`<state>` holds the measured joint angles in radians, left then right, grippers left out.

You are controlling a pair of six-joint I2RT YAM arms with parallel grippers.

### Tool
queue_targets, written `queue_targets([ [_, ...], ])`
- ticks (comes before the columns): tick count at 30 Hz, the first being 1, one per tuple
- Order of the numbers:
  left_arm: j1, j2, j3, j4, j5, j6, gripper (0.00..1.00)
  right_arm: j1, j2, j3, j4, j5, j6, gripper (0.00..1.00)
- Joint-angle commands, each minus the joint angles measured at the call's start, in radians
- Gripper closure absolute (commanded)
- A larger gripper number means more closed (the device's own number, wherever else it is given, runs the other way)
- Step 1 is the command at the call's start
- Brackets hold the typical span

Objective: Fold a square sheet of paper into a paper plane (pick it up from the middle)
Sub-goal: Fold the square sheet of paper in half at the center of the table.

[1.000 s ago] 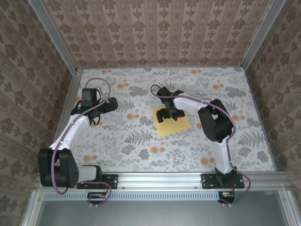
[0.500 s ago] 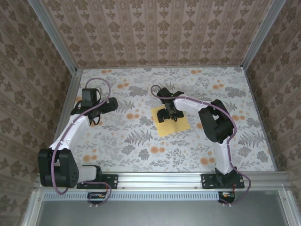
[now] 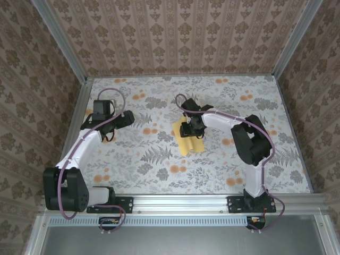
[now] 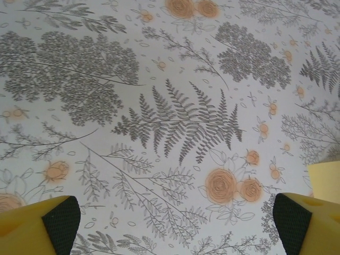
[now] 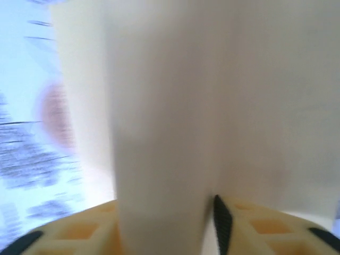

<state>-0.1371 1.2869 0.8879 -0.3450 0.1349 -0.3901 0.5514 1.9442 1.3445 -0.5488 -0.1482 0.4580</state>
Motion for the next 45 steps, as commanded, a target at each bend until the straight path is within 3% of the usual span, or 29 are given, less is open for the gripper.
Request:
queue_targets([
  [1,-0.034,0.033,0.001,-0.004,0.039,-0.034,0.08,-0.009,-0.110,-0.051,0.195,-0.260,0.105,0.61],
  [6,-0.120,0.068,-0.004,0.062,0.074,-0.087,0.19,-0.035,-0.133,-0.128,0.403,-0.434,0.225,0.65],
  [19,-0.365,0.270,0.006,0.306,0.128,-0.249,0.52,-0.080,-0.005,-0.177,0.427,-0.415,0.226,0.70],
  [26,-0.407,0.377,0.038,0.365,0.160,-0.284,0.68,-0.092,0.021,-0.203,0.422,-0.377,0.222,0.74],
  [36,-0.429,0.439,0.056,0.402,0.177,-0.298,0.72,-0.097,0.037,-0.223,0.438,-0.342,0.249,0.73],
  [45,-0.450,0.549,0.157,0.355,0.201,-0.289,0.83,-0.097,0.047,-0.216,0.426,-0.347,0.248,0.72],
])
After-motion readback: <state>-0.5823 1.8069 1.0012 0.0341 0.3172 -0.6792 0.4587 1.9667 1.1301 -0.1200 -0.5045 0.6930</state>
